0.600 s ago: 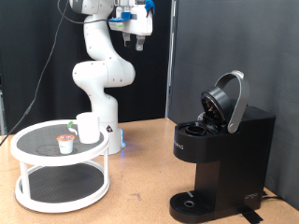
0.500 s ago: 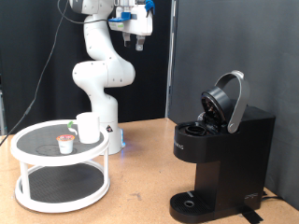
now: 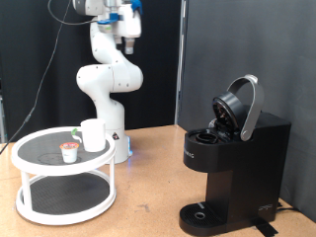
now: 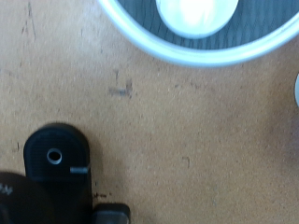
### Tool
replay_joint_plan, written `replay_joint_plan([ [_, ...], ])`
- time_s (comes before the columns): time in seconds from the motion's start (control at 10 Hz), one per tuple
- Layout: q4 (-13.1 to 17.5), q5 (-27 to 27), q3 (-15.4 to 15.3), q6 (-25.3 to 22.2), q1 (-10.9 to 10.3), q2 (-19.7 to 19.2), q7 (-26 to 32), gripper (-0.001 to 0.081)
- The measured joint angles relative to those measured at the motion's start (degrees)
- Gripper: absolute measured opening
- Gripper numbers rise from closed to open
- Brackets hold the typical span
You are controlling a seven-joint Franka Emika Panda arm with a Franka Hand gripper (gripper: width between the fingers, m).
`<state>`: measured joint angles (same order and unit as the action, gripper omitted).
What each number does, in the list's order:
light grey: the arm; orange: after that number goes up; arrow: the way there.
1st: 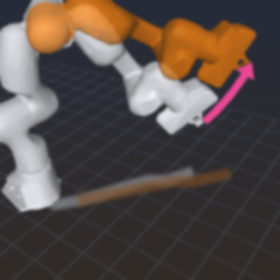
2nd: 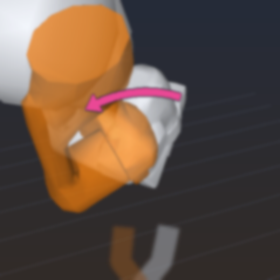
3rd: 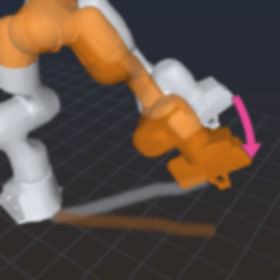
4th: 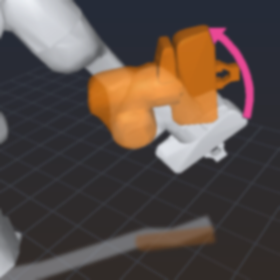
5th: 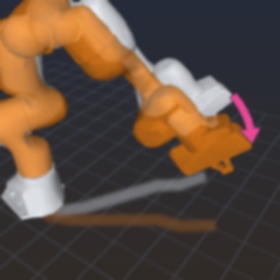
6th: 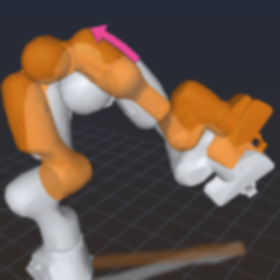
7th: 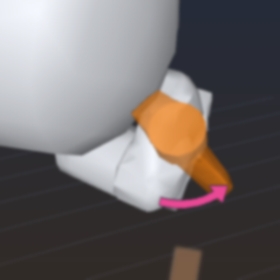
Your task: Make a cup of coffee with the keurig machine
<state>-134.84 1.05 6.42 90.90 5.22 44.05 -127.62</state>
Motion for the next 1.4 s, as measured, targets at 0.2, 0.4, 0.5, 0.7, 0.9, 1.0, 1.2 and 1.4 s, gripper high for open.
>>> replay_joint_plan([
  [0.2, 0.0, 0.7, 2.1, 1.4, 1.4, -0.7, 0.7, 0.0734],
  [0.4, -0.1, 0.7, 2.0, 1.1, 1.3, -0.7, 1.5, 0.0734],
  [0.5, -0.1, 1.0, 2.1, 1.1, 1.3, -0.7, 2.6, 0.0734],
  [0.7, -0.1, 2.5, 3.5, 1.6, 1.7, -1.5, 4.4, 0.0734],
  [0.9, 0.6, 3.7, 6.5, 3.0, 2.6, -3.5, 6.9, 0.0734],
  [1.0, 1.4, 4.1, 8.0, 3.2, 3.0, -4.6, 8.0, 0.0734],
  [1.2, 3.7, 5.4, 10.7, 2.9, 3.7, -7.2, 10.5, 0.0734],
  [1.4, 5.9, 6.6, 13.4, 2.8, 4.2, -9.4, 14.1, 0.0734],
])
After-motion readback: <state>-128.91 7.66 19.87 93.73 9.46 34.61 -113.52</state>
